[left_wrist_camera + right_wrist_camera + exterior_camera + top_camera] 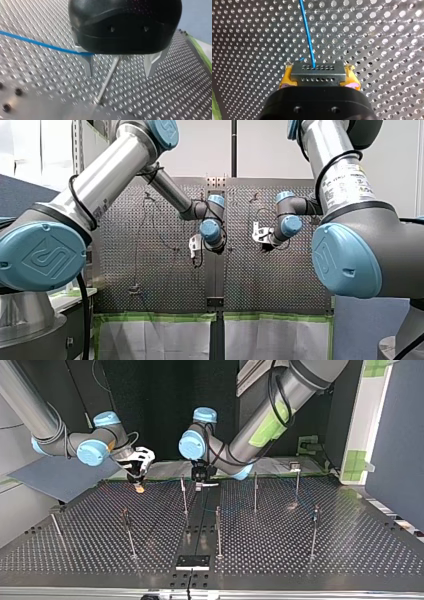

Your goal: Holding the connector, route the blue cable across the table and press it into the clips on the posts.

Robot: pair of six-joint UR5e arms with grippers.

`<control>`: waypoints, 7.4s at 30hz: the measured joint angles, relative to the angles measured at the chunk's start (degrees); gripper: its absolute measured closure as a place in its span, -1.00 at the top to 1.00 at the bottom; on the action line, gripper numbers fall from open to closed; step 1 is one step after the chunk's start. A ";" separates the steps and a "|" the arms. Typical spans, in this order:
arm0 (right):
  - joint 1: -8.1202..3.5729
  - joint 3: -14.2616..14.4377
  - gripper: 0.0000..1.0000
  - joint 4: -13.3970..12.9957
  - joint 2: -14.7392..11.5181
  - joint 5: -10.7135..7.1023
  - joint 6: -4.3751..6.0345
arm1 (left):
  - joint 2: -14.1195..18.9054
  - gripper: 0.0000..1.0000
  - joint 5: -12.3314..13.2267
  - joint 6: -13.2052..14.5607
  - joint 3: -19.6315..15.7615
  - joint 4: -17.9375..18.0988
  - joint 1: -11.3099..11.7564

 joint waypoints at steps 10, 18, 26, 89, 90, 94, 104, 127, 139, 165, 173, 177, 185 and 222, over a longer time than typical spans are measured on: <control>0.00 0.02 -1.00 0.03 0.04 -0.05 0.05 | 3.60 1.00 -0.19 0.86 -6.32 4.05 -2.64; -0.73 0.00 -1.00 -0.10 0.07 0.03 0.27 | 3.64 1.00 -0.81 0.52 -9.00 5.26 -6.00; -1.22 0.01 -1.00 -0.14 0.14 -0.05 0.35 | 2.44 1.00 -2.63 -3.16 -6.15 9.49 -10.57; -1.94 0.02 -1.00 -0.21 0.25 -1.02 0.35 | -14.30 1.00 -9.82 -7.05 16.94 8.22 -10.16; -1.94 0.02 -1.00 -0.21 0.26 -1.05 0.35 | -14.74 1.00 -9.88 -7.14 17.40 7.82 -10.16; -1.95 0.01 -1.00 -0.21 0.26 -1.09 0.35 | -16.68 1.00 -10.69 -7.69 19.38 5.99 -10.38; -1.96 0.00 -1.00 -0.29 0.25 -1.10 0.35 | -18.94 1.00 -13.35 -7.97 24.13 3.52 -10.53; -1.93 -0.56 -1.00 0.98 0.23 -2.16 0.21 | -18.87 -0.97 -16.70 -7.71 25.65 2.85 -11.36; -2.51 -5.25 -1.00 7.24 -1.82 -2.18 0.57 | -15.75 -0.97 -19.39 -10.44 26.28 -1.28 -12.96; -4.77 -7.88 -1.00 13.15 -15.80 -4.17 3.25 | -6.62 -0.97 -19.74 -8.95 26.24 -2.74 -15.54; -4.94 -7.84 -1.00 13.86 -16.81 -5.46 3.25 | -4.92 -0.97 -19.72 -9.16 26.26 -2.62 -15.68; -4.88 -7.85 -1.00 13.92 -17.15 -6.41 3.25 | -4.09 -0.97 -19.73 -9.28 26.36 -2.09 -15.19; -5.01 -8.28 -1.00 14.06 -18.07 -7.70 3.25 | -3.70 -0.97 -19.72 -9.20 26.63 -0.05 -14.45; -6.60 -11.96 -1.00 13.24 -14.75 -12.26 3.25 | -3.90 -0.97 -9.68 -6.16 26.51 5.79 -7.25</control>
